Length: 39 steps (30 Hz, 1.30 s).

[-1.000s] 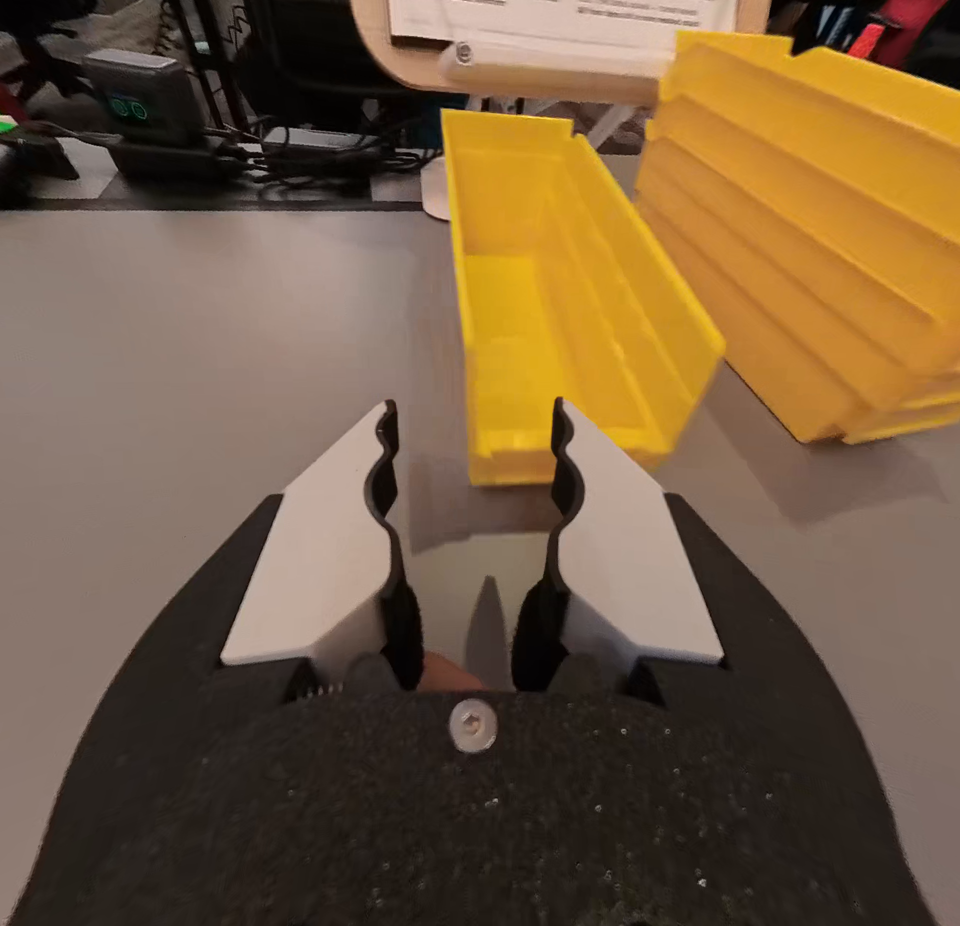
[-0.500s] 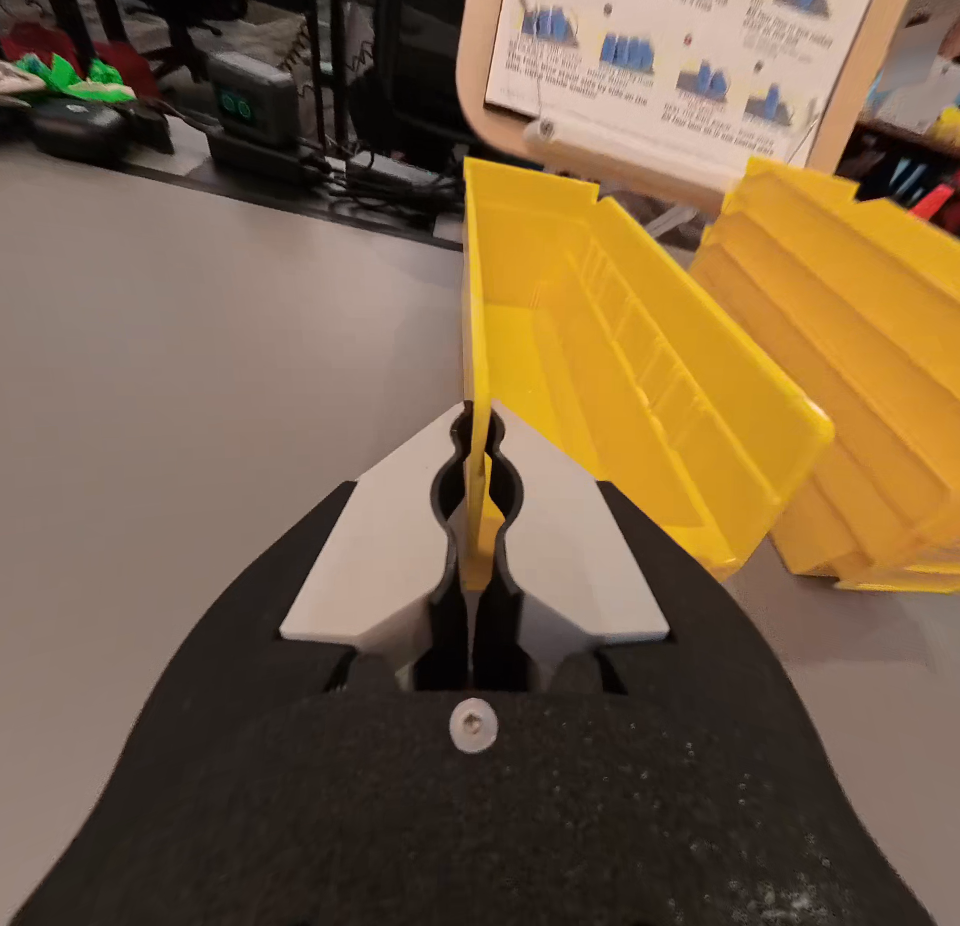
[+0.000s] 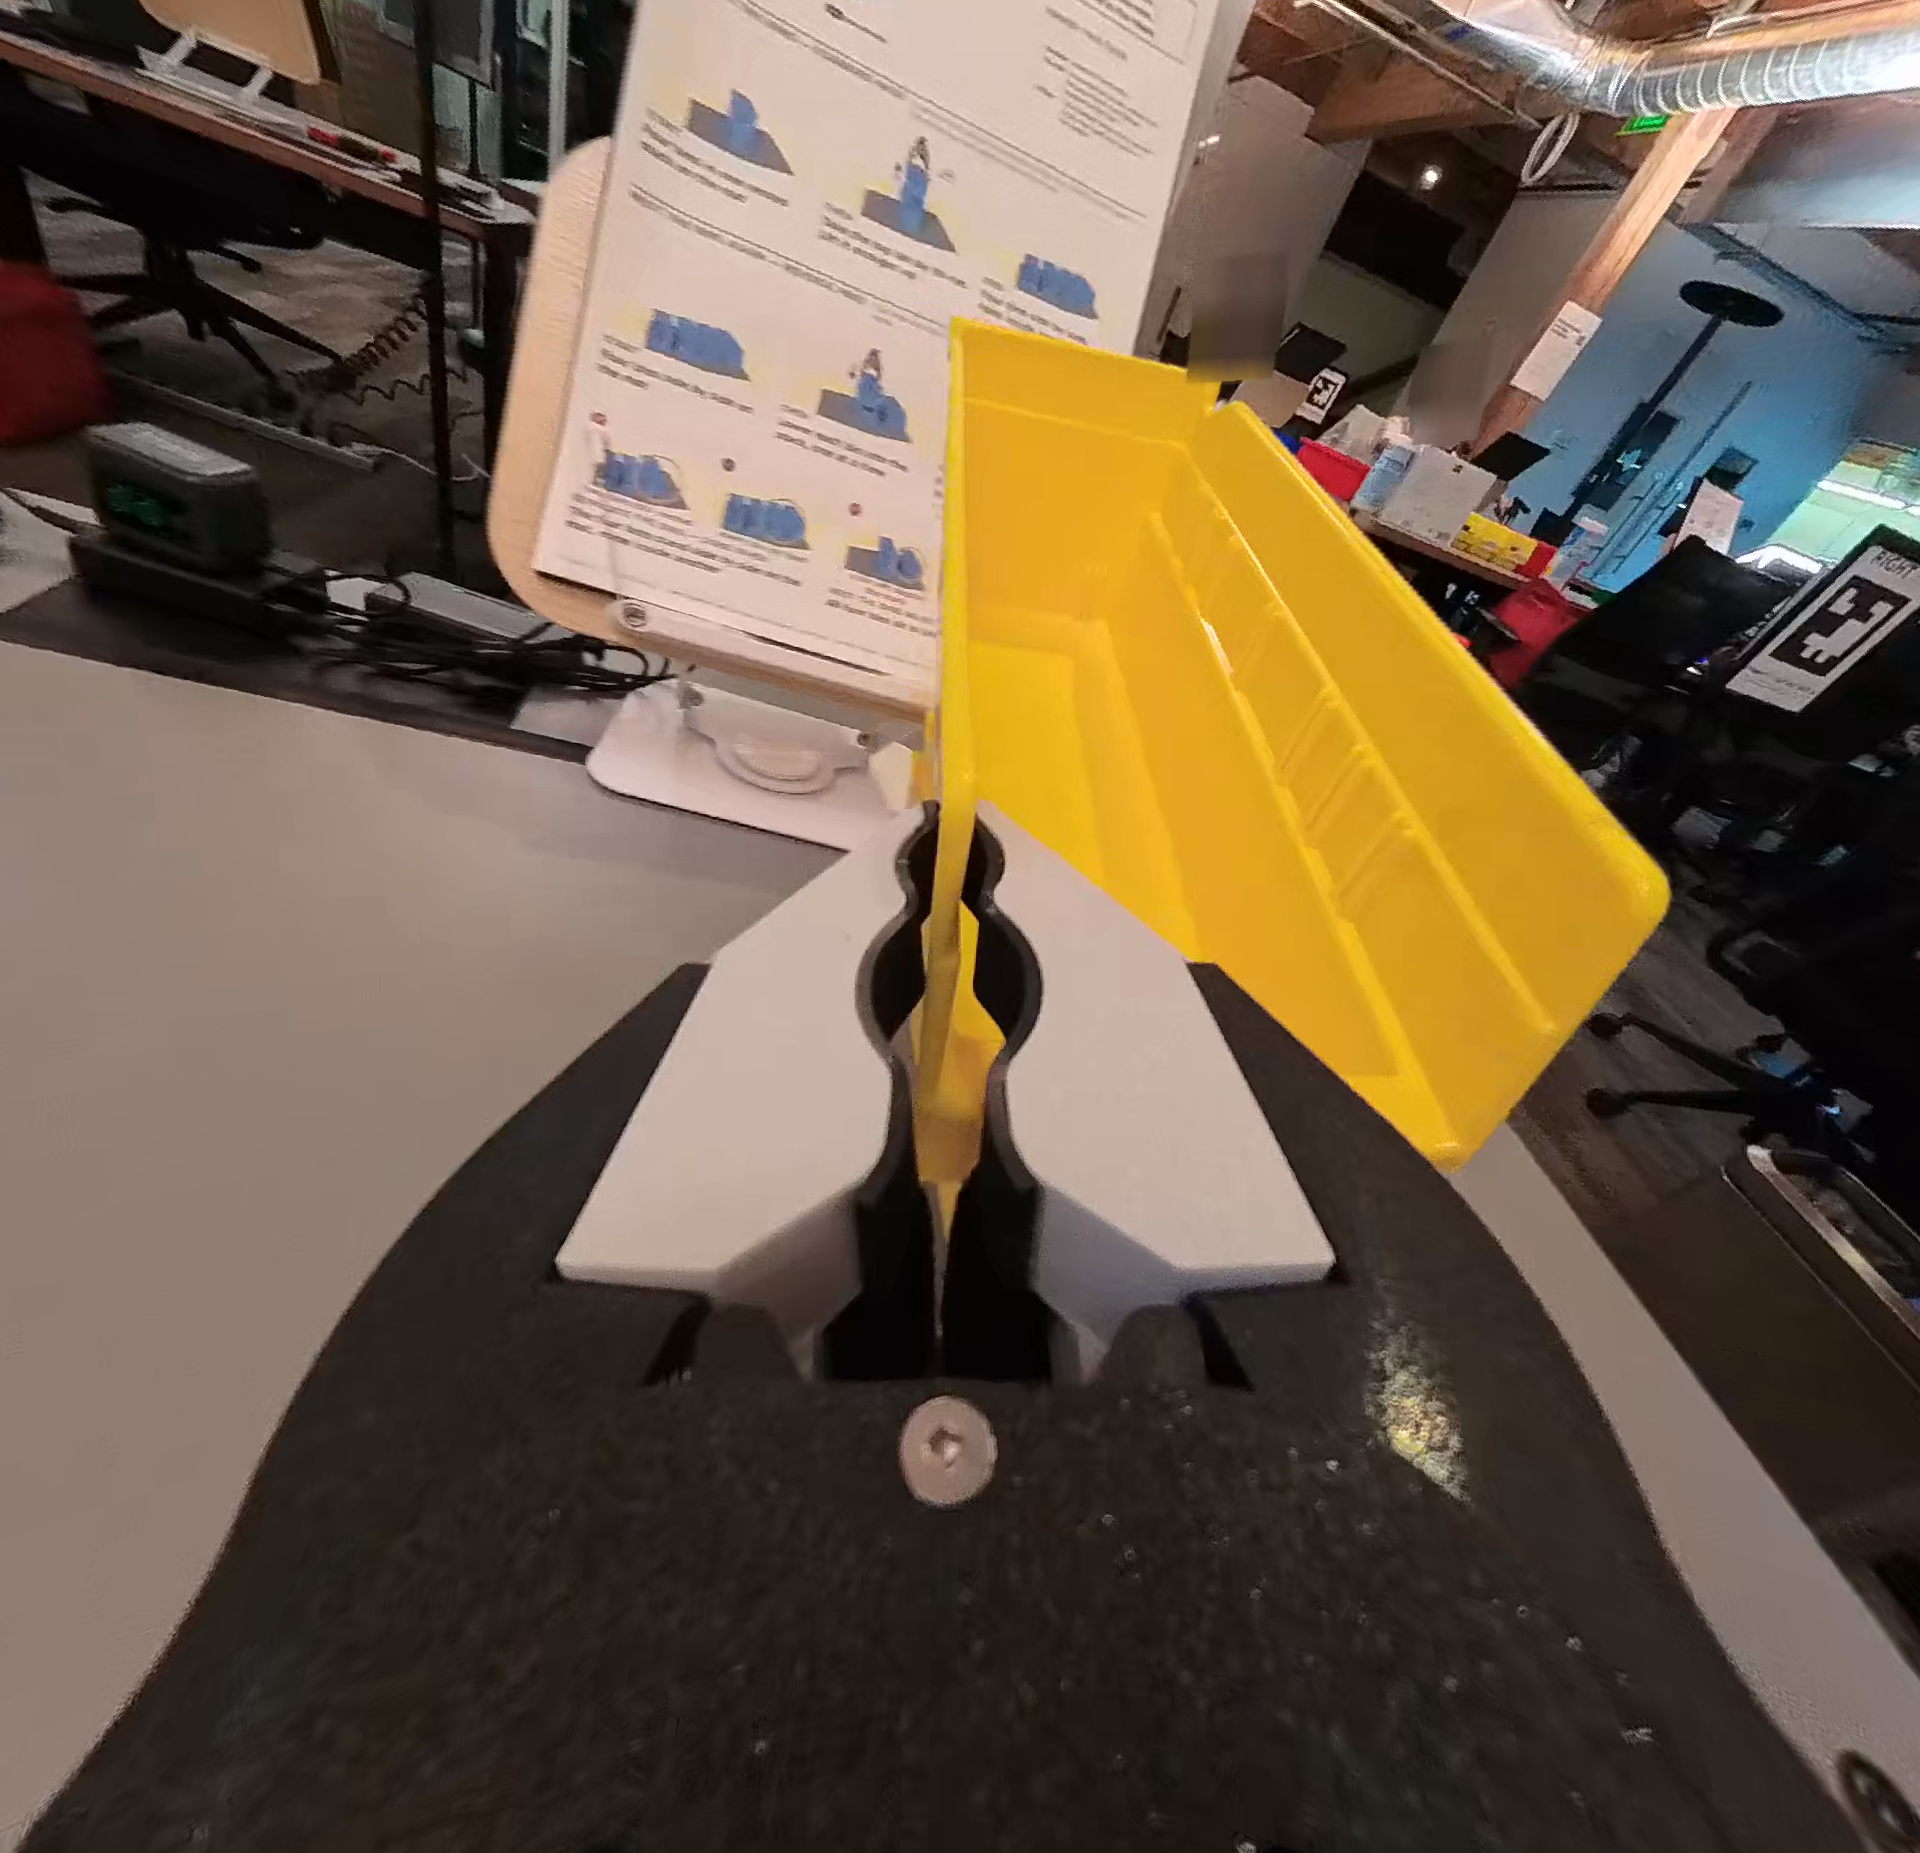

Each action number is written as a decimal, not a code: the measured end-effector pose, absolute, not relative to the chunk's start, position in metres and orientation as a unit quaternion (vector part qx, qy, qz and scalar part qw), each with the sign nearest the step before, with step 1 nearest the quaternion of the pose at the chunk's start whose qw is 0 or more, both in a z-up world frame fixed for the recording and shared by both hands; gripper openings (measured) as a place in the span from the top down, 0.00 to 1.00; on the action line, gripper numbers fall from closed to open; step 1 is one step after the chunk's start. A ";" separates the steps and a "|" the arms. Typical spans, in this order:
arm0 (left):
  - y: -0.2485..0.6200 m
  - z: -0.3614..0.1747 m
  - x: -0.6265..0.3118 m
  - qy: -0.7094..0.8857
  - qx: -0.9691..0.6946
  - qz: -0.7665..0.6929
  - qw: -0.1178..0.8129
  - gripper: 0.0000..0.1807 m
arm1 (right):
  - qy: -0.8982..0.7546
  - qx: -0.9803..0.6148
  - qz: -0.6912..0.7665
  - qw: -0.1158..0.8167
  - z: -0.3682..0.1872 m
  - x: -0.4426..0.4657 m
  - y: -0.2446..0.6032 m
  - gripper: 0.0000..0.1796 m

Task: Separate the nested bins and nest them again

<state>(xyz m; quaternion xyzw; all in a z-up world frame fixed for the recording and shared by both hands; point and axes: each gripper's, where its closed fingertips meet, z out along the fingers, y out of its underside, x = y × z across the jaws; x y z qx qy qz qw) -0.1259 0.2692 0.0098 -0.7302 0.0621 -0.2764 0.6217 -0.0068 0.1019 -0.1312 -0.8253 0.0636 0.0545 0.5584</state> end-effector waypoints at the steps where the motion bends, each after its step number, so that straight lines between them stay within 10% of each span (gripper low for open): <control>1: 0.269 0.011 -0.116 0.060 -0.732 -0.281 0.618 1.00 | 0.065 -0.826 0.058 0.557 -0.132 -0.007 0.102 0.81; 39: 0.289 -0.075 -0.037 0.041 -0.782 -0.168 0.599 1.00 | 0.070 -0.819 0.122 0.556 -0.125 -0.011 0.099 0.80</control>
